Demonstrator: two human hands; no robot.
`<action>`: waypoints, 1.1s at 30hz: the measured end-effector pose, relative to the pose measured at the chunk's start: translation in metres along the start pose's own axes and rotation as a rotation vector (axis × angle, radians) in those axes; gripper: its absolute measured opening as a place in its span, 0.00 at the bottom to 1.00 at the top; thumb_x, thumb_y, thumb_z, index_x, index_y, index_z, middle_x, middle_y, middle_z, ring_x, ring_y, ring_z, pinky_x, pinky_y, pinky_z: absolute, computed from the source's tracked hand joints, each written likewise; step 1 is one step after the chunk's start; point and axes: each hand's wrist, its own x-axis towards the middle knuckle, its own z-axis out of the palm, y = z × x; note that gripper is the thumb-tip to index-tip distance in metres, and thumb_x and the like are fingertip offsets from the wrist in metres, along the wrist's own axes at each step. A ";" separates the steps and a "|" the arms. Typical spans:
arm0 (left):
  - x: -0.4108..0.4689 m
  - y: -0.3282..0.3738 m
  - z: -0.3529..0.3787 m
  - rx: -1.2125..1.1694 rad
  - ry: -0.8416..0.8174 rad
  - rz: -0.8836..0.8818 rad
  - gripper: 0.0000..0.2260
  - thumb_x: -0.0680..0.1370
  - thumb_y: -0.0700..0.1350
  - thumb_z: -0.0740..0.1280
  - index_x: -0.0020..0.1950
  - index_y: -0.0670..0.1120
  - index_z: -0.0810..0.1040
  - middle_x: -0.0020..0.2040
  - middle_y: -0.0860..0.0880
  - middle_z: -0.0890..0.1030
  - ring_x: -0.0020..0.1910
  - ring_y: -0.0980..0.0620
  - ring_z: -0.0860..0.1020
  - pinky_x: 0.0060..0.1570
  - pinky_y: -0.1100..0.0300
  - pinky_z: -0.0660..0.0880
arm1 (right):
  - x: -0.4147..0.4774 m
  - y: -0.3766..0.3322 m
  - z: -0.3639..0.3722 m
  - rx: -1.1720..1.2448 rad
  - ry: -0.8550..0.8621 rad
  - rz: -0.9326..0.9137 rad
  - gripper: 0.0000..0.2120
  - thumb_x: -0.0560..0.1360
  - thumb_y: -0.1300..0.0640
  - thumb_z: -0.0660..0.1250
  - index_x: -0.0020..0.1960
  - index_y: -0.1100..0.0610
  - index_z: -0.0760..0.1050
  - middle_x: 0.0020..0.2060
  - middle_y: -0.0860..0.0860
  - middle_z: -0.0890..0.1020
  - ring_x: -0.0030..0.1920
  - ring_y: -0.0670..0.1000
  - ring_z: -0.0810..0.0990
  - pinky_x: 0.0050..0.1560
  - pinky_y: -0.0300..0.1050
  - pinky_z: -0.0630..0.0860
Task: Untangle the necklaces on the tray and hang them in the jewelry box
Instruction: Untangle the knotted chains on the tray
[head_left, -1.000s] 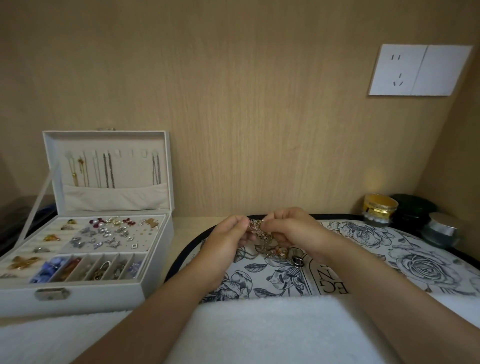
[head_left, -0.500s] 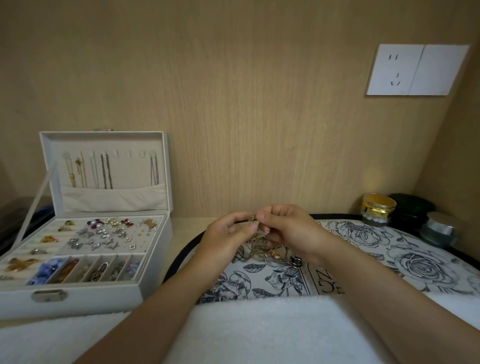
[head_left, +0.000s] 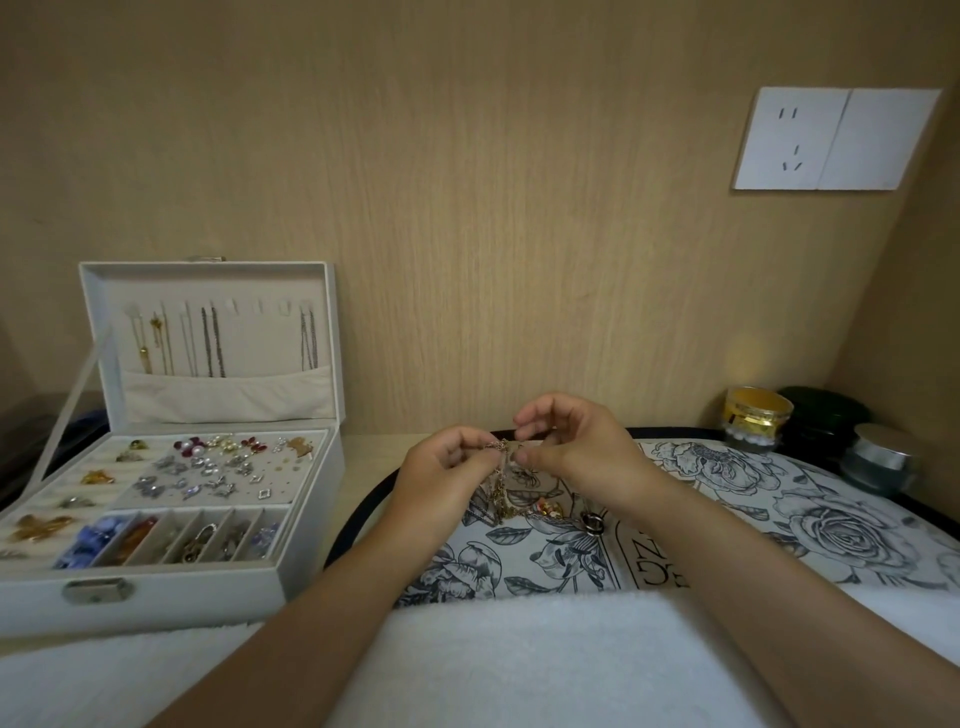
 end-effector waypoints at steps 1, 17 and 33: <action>0.000 0.000 0.000 0.002 0.003 -0.002 0.02 0.76 0.40 0.71 0.47 0.46 0.83 0.43 0.45 0.85 0.42 0.52 0.82 0.50 0.55 0.77 | 0.000 0.000 -0.001 -0.035 0.006 -0.036 0.12 0.71 0.68 0.76 0.46 0.53 0.81 0.40 0.50 0.83 0.35 0.46 0.77 0.41 0.42 0.78; -0.001 -0.002 0.000 0.091 -0.014 0.082 0.05 0.74 0.41 0.73 0.43 0.51 0.83 0.41 0.44 0.83 0.40 0.48 0.79 0.46 0.54 0.77 | -0.007 -0.008 0.001 -0.002 -0.098 0.140 0.07 0.73 0.58 0.76 0.49 0.60 0.85 0.28 0.44 0.81 0.28 0.38 0.75 0.32 0.32 0.72; 0.000 0.000 -0.003 0.074 0.034 0.142 0.04 0.76 0.42 0.73 0.46 0.50 0.84 0.45 0.44 0.84 0.45 0.46 0.81 0.47 0.60 0.78 | -0.004 -0.006 -0.002 0.155 -0.131 0.186 0.11 0.74 0.55 0.74 0.54 0.58 0.85 0.45 0.52 0.87 0.30 0.45 0.74 0.36 0.39 0.73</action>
